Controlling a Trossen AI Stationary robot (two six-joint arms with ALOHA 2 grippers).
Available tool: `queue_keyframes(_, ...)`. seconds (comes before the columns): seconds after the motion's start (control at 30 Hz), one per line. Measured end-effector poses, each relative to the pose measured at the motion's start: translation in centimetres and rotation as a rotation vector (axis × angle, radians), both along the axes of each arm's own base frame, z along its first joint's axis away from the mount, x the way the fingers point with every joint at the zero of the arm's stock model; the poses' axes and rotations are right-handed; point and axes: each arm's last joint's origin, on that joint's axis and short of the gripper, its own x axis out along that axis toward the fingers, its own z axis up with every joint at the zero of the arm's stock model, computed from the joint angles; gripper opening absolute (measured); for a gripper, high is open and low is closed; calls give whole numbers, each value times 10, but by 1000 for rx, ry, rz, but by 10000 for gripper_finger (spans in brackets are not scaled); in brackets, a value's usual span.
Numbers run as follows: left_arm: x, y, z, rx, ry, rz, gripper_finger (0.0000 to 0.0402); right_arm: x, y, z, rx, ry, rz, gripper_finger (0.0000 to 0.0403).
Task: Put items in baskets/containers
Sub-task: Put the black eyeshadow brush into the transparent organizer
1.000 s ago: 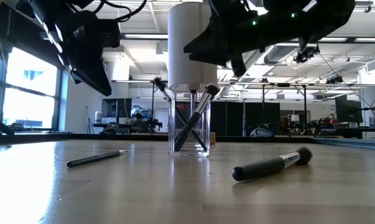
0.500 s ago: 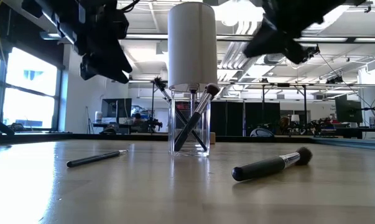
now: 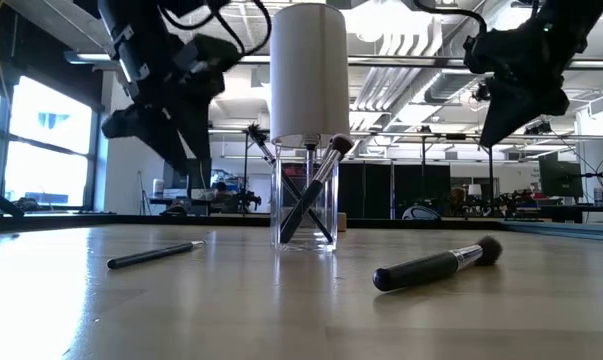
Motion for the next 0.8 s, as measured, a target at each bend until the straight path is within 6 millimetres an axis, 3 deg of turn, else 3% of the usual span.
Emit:
queue_keyframes(0.23, 16, -3, -34, -93, 94, 131, 154, -3, -1, -1, -74, 63, 59, 23)
queue_keyframes(0.8, 38, -12, -69, -147, 136, 123, 154, -5, -2, -2, -106, 92, 79, 19)
